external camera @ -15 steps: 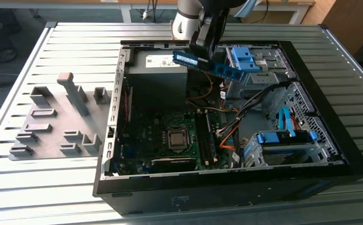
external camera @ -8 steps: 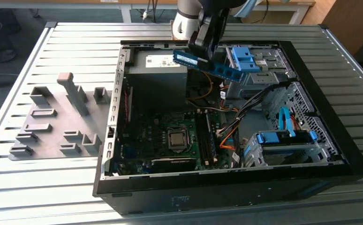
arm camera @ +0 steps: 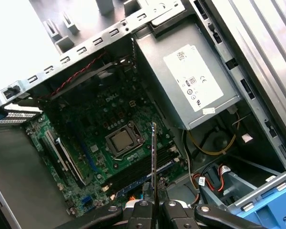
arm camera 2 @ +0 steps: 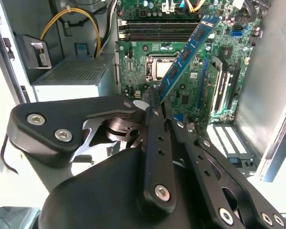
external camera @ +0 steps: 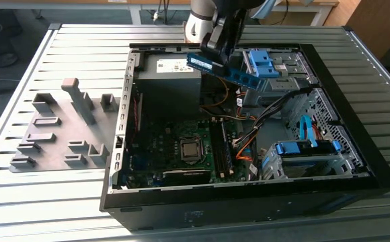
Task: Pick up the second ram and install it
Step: 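Insert the second ram into the second slot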
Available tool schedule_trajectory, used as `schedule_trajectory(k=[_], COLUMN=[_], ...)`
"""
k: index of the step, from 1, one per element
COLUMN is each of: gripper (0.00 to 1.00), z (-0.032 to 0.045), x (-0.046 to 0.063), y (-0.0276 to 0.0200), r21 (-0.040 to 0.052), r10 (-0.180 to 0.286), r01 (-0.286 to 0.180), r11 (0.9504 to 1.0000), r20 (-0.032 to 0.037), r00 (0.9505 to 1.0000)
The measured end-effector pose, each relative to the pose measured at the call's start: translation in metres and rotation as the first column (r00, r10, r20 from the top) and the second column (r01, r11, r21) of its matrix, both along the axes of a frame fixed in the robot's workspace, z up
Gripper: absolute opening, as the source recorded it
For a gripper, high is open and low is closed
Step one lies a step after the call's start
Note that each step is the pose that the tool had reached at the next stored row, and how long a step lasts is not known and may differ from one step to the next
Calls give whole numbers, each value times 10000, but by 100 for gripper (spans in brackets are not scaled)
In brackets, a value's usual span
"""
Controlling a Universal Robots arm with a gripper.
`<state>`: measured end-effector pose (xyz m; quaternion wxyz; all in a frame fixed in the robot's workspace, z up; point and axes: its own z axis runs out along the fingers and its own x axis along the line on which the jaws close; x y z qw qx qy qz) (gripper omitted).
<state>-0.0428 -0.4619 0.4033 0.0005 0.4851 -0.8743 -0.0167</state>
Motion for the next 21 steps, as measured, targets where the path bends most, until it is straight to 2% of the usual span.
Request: schedule_trajectory(k=[5,10,15,21], gripper=[14,14,14,14], z=[-2,-4,-6,-10], x=[0,0,0,0], y=[0,0,0,0], r21=[0,1,0,0], r10=[-533,-1069,-1589,-2208], r01=[533,1069,1589,2208], r11=[9986,9943,9873,9753], r20=[1,0,0,0], r00=[9986,9943,9873,9753])
